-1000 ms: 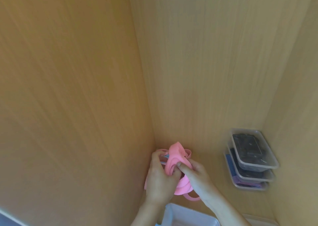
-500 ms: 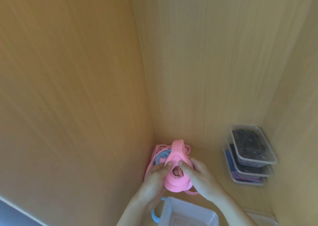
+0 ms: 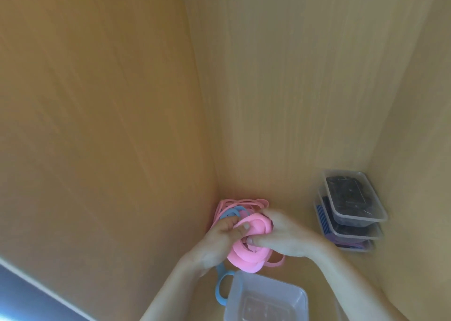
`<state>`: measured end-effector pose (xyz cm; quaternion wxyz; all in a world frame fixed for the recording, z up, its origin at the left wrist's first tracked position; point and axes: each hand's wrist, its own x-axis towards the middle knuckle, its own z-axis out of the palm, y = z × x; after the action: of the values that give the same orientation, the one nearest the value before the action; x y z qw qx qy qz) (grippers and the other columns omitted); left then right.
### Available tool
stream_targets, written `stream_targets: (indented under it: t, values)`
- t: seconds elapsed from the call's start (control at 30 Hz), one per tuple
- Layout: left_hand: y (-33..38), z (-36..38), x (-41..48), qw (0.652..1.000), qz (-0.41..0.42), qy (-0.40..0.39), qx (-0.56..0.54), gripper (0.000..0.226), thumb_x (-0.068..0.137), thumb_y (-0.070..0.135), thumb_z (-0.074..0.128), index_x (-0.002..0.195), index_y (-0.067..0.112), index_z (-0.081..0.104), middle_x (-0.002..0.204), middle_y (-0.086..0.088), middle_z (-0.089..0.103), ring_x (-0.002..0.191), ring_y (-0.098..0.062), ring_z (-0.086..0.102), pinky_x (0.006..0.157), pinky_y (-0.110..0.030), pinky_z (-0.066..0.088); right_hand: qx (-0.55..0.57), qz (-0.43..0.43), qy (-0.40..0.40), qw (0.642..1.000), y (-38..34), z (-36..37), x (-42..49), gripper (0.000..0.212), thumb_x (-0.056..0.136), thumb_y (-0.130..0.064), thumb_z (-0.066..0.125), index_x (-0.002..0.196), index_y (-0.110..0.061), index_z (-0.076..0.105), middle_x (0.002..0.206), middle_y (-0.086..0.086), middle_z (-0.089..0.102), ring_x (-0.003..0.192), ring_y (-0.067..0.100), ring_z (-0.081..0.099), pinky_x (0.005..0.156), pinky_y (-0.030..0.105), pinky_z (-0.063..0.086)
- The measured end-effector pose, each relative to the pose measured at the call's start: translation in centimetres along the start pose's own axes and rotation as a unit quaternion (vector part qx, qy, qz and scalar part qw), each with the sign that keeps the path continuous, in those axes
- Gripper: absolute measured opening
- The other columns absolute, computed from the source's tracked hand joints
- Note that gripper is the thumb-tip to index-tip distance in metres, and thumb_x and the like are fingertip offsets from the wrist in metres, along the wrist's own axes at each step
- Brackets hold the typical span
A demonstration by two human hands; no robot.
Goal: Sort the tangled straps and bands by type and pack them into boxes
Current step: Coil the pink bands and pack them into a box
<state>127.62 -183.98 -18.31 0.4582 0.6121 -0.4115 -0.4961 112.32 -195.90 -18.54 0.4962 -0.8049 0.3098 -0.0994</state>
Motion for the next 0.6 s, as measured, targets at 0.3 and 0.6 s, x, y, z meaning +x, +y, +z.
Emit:
stream_targets:
  t: [0.3, 0.6]
  values:
    - [-0.3, 0.4, -0.4, 0.998, 0.012, 0.048, -0.032, 0.035, 0.087, 0.018, 0.076, 0.114, -0.003, 0.067, 0.113, -0.024, 0.071, 0.099, -0.031, 0.067, 0.097, -0.045, 0.05, 0.19, 0.069, 0.106, 0.973, 1.7, 2.0, -0.1, 0.049, 0.059, -0.004, 0.087, 0.101, -0.026, 0.075, 0.092, -0.007, 0.077, 0.088, 0.011, 0.072, 0.069, 0.021, 0.054]
    - [-3.6, 3.4, -0.1, 0.974, 0.029, 0.223, -0.012, 0.029, 0.075, 0.009, 0.073, 0.095, 0.03, 0.072, 0.093, 0.004, 0.078, 0.088, -0.014, 0.074, 0.076, -0.032, 0.061, 0.298, 0.108, 0.199, 0.927, 2.0, 4.4, -0.3, 0.04, 0.064, 0.01, 0.077, 0.092, -0.017, 0.071, 0.073, -0.002, 0.074, 0.055, 0.002, 0.066, 0.047, 0.018, 0.047]
